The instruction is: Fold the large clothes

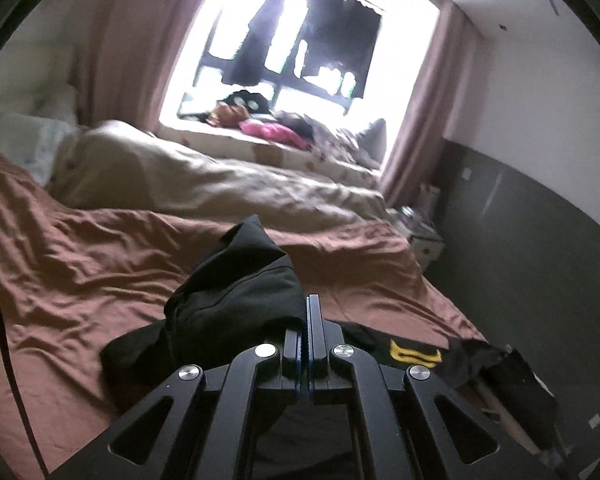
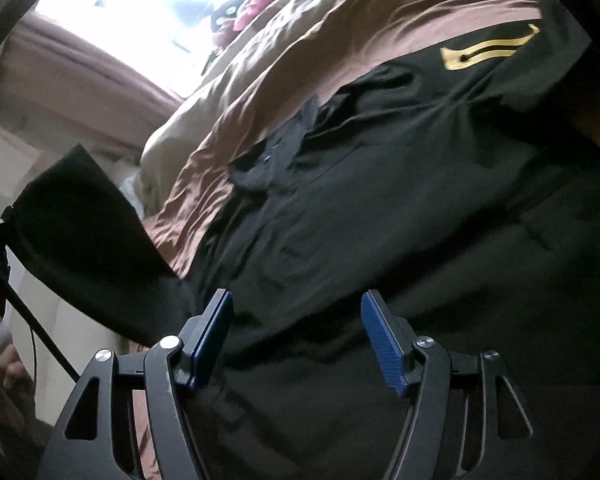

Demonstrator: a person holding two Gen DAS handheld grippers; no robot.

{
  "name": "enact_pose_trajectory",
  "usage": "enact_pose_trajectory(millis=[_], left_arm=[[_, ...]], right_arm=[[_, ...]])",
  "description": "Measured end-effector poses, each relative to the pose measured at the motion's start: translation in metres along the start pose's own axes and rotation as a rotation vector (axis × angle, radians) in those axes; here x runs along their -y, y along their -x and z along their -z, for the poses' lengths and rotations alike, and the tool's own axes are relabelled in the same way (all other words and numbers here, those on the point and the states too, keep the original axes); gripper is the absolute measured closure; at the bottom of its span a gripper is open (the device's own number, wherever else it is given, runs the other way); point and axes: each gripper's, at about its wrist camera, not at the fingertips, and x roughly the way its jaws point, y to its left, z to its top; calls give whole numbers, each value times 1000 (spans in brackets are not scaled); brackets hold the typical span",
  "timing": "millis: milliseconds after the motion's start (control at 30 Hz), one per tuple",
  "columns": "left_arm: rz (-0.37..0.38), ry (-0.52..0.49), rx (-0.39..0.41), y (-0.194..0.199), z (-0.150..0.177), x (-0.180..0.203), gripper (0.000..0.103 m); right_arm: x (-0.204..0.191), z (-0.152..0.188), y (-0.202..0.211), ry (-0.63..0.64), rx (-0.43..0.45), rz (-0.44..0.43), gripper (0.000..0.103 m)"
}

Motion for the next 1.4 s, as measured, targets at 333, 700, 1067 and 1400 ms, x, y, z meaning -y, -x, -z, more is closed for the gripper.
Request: enact_pose_trajectory(millis=[333,700,1067,1400], left_arm=[[108,8,-260,-108,62,34,90],[229,141,-383,-121,133,31,19],[97,191,-299,-37,130,-53,18],[-137,260,-337,-1,166,-151,19]], right_arm=[[23,-10,18,-101,59,14,38],[26,-14,17,-77,84,24,38],[-32,-7,-21,148,54,35,38],[-80,22,-121,459,-102,275,38]])
